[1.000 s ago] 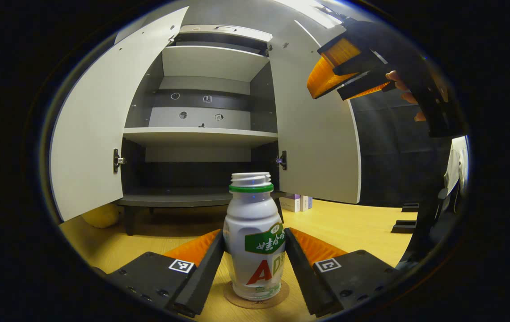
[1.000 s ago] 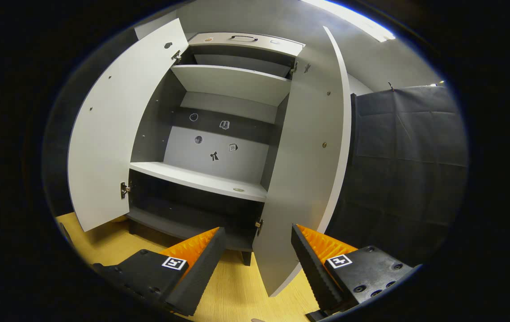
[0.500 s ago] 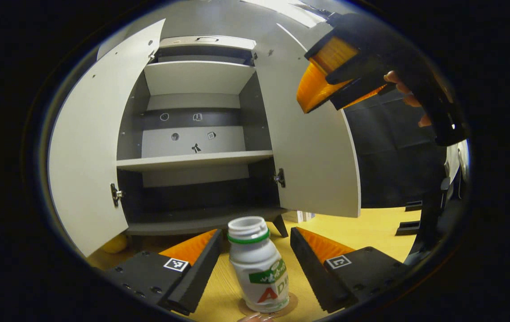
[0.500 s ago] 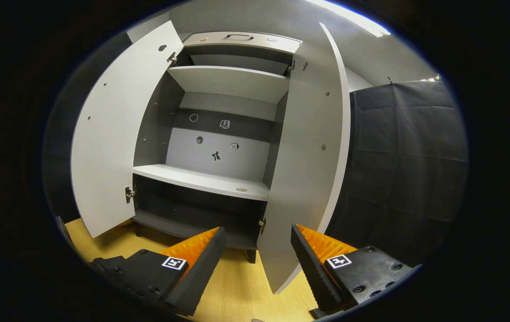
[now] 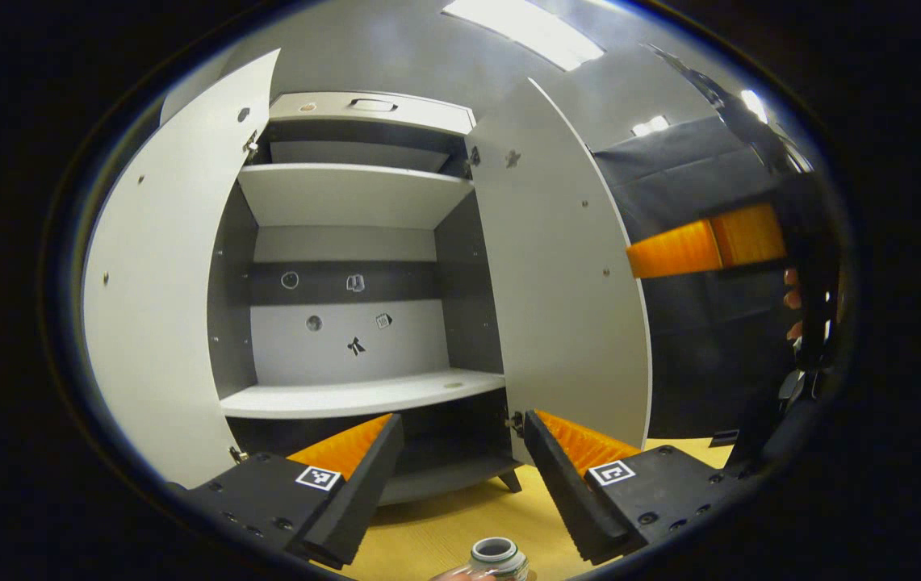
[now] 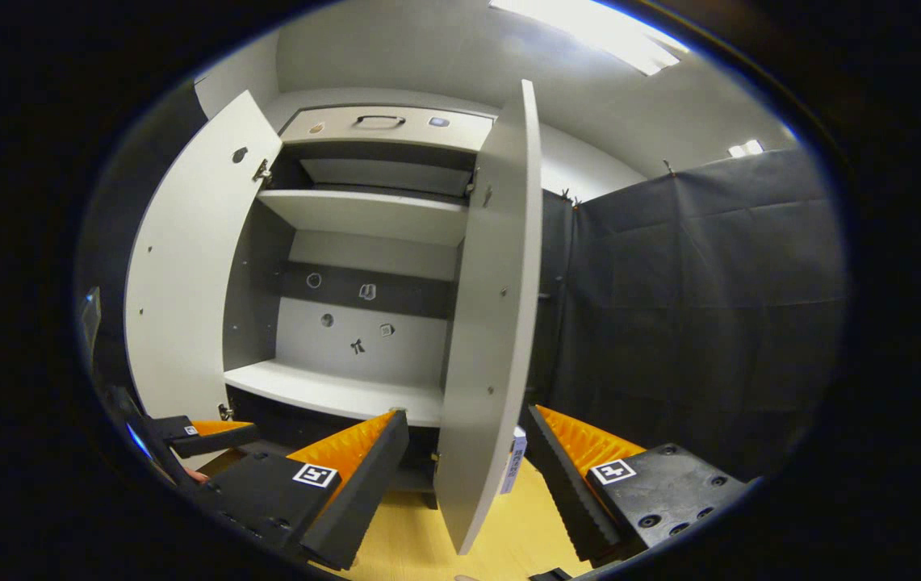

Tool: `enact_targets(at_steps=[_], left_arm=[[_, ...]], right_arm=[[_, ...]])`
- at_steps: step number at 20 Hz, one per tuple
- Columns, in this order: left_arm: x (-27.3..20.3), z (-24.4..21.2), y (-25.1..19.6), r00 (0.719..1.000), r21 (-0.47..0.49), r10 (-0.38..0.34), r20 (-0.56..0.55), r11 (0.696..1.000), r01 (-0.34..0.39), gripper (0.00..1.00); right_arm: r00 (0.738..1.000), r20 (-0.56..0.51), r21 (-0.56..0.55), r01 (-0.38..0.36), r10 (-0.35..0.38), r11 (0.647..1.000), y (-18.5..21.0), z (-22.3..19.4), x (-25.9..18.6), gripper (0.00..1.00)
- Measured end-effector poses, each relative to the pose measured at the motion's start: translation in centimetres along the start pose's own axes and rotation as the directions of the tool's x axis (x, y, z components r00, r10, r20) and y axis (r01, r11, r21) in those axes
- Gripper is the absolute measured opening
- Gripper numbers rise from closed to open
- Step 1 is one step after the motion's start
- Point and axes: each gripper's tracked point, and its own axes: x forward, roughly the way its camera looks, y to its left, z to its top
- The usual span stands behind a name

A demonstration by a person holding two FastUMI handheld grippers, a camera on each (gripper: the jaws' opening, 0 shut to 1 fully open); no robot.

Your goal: Grasp the bottle in the cabinet with the left hand and place it on the coaster, then close the right door with the right hand and the left door with the left hand.

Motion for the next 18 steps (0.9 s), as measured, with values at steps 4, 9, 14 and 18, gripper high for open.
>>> enact_targets(at_steps=[4,9,14,18], left_arm=[[-3.0,4.5,2.1,0.996,-0.037,0.062,-0.061,0.997,-0.064,0.96],[-7.9,7.3,5.3,0.983,-0.034,0.146,-0.112,0.988,-0.15,0.95],[-13.2,7.9,12.9,0.914,-0.023,0.378,-0.147,0.923,-0.385,0.95],[-17.5,7.2,18.3,0.837,-0.021,0.518,-0.177,0.848,-0.529,0.96]], right_arm=[[0.994,0.048,0.03,0.092,-0.094,0.995,-4.9,2.6,0.8,0.97],[0.999,-0.019,0.035,0.039,-0.039,0.999,-7.2,0.6,3.7,0.98],[0.999,-0.027,0.083,0.024,-0.022,0.996,-8.6,-0.1,6.2,0.98],[0.998,-0.053,0.083,-0.036,0.04,0.996,-7.7,-0.9,7.3,0.98]])
